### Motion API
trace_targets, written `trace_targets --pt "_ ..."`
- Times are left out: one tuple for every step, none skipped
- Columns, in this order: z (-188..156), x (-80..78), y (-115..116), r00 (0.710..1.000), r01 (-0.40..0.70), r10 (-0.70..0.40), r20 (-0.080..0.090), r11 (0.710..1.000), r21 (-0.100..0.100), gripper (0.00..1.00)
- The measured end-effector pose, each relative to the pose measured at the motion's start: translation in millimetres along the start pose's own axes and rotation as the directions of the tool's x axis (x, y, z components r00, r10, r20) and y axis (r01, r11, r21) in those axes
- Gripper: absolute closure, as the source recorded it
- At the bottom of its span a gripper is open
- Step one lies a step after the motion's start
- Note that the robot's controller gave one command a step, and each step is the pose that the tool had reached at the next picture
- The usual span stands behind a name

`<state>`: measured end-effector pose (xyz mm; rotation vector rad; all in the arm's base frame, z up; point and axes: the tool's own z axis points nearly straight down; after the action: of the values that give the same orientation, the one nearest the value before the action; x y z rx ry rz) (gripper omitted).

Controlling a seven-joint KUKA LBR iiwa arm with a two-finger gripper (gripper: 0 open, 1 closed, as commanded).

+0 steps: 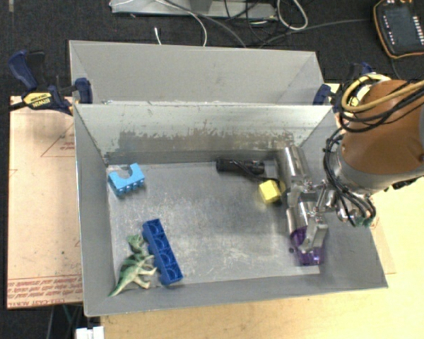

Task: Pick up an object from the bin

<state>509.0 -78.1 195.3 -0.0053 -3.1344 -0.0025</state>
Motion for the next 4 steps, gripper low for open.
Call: trace_targets --pt "-4.4 -1.7 0.5 1.0 0.004 -0.004 0.008 1.0 0.001 0.0" --pt "81.0 -17.9 -42.9 0.831 0.556 -0.556 0.006 0.831 0.003 0.0" --pt "37.4 -75.8 -45.7 0.894 0.447 -0.447 0.007 0.894 0.002 0.0" --pt "77.4 -40.5 -44.6 0.422 0.907 -0.907 0.005 0.422 -0.001 0.0"
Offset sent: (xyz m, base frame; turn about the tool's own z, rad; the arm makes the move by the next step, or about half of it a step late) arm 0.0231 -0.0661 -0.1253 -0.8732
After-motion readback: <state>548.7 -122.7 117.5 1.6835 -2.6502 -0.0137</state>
